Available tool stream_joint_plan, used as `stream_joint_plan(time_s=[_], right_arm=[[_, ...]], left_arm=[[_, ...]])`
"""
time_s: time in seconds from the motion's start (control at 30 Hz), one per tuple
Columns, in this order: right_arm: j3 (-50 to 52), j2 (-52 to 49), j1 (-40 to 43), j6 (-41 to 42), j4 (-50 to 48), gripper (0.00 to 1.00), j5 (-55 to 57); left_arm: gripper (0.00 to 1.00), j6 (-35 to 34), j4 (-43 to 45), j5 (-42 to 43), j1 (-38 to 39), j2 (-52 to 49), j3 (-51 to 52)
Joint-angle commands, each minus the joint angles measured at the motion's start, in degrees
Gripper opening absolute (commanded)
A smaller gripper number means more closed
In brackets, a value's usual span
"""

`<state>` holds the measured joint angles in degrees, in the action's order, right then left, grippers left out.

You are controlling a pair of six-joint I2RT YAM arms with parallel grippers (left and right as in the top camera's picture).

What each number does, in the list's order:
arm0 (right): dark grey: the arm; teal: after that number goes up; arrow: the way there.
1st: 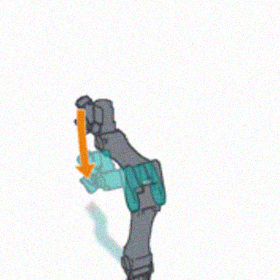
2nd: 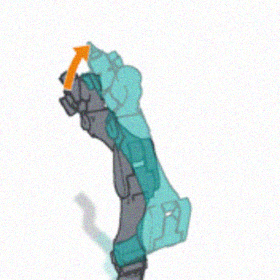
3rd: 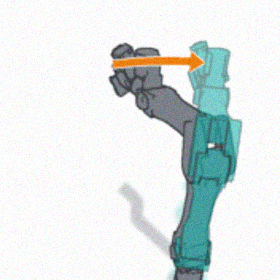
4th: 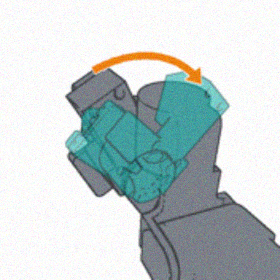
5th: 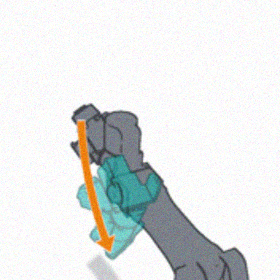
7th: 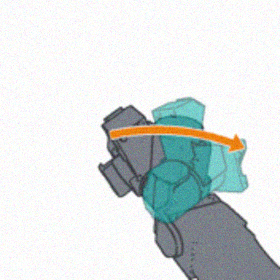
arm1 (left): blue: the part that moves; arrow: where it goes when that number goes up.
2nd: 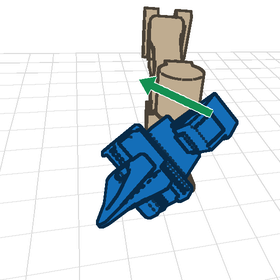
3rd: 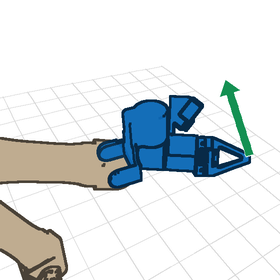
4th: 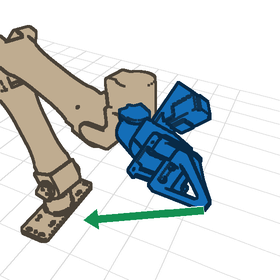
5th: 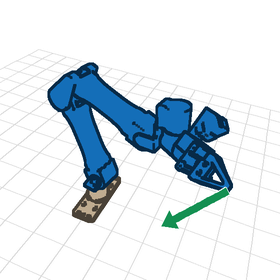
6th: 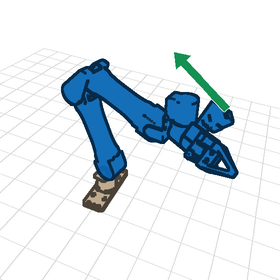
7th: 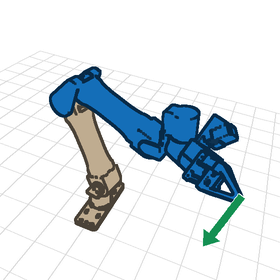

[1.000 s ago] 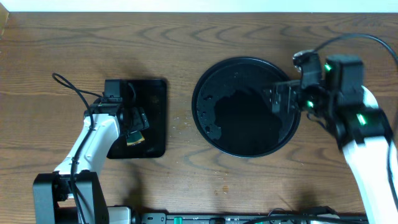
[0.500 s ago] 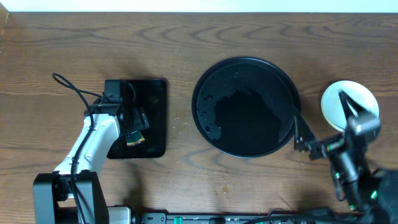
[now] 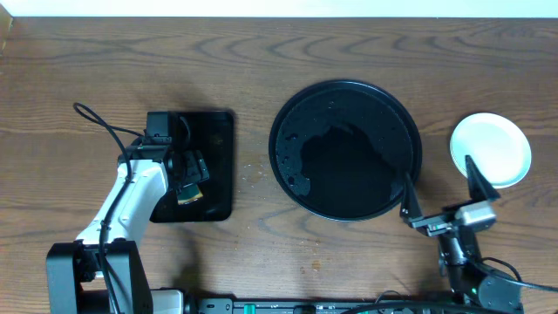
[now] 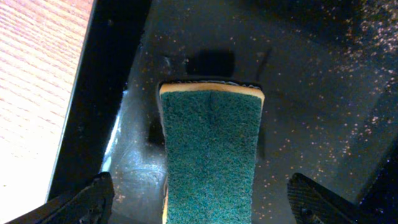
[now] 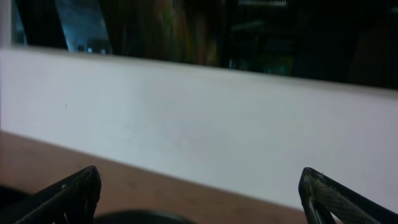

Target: Clean dirty plates on tray and stack at the side

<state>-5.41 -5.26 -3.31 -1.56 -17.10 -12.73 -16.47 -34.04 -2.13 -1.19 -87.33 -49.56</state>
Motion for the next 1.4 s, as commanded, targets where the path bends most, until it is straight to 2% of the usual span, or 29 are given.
stream_joint_plan(time_s=[0.0,0.07,0.33,1.37], right_arm=[[3.93,1.66,0.81,-1.92,0.92,0.99,1.84],[5.11,2.73,0.96,-1.95,2.54,0.99,2.43],[5.11,4.98,1.25,-1.86,21.09,0.99,12.0],[5.09,4.96,1.25,-1.73,21.4,0.99,12.28]], left_arm=[[0.89,0.15,-0.13,-1.11,-0.13,0.07,-0.04],[0.89,0.15,-0.13,-1.11,-0.13,0.07,-0.04],[0.89,0.15,-0.13,-1.11,-0.13,0.07,-0.04],[0.89,0.15,-0.13,-1.11,-0.13,0.07,-0.04]])
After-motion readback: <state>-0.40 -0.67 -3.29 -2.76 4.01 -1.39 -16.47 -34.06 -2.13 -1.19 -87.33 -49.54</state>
